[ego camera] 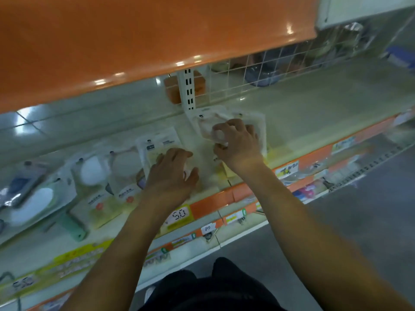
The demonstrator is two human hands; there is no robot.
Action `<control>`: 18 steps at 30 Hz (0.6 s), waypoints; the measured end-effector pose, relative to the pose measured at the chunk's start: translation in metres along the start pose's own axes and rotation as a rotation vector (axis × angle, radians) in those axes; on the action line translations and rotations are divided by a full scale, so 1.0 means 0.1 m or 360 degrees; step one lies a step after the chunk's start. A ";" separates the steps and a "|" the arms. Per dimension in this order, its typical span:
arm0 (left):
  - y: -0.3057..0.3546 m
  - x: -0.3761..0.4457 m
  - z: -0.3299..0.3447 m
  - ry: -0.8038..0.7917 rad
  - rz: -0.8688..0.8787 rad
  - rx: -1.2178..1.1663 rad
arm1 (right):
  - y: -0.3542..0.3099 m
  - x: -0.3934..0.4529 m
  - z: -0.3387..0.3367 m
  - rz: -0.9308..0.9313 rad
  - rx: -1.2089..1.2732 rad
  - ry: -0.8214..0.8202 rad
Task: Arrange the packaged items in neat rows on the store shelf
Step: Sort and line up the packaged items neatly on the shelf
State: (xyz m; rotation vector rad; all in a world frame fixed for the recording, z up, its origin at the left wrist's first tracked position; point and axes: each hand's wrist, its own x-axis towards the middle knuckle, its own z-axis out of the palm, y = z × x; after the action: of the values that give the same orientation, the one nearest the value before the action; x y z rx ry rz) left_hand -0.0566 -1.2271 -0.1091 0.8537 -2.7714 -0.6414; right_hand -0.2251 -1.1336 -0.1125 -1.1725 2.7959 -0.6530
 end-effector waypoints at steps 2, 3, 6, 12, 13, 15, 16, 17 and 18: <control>0.08 0.01 0.03 0.0025 -0.0066 0.0026 | 0.09 0.11 -0.05 -0.0052 -0.0011 -0.0037; 0.10 0.02 0.05 0.0061 -0.0075 0.0023 | 0.13 0.15 -0.06 -0.0068 -0.0012 -0.0040; 0.12 0.02 0.11 0.0122 -0.0133 0.0047 | 0.23 0.23 -0.06 -0.0099 -0.0035 -0.0055; 0.11 0.00 0.14 0.0160 -0.0150 0.0047 | 0.45 0.24 0.14 -0.0142 -0.0149 -0.0449; 0.10 0.00 0.13 0.0154 -0.0181 0.0071 | 0.47 0.22 0.16 -0.0155 -0.0142 -0.0441; 0.10 -0.01 0.13 0.0160 -0.0202 0.0092 | 0.49 0.20 0.18 -0.0179 -0.0132 -0.0447; 0.10 -0.02 0.14 0.0166 -0.0191 0.0077 | 0.52 0.19 0.17 -0.0183 -0.0129 -0.0470; 0.12 -0.03 0.14 0.0175 -0.0179 0.0057 | 0.54 0.20 0.16 -0.0184 -0.0131 -0.0496; 0.12 -0.05 0.15 0.0173 -0.0174 0.0033 | 0.55 0.20 0.15 -0.0183 -0.0137 -0.0513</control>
State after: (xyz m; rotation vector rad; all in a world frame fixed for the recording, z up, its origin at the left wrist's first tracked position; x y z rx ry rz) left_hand -0.0631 -1.2102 -0.1174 1.0184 -2.6537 -0.5667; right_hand -0.2734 -1.1181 -0.1450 -1.3271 2.5237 -0.3160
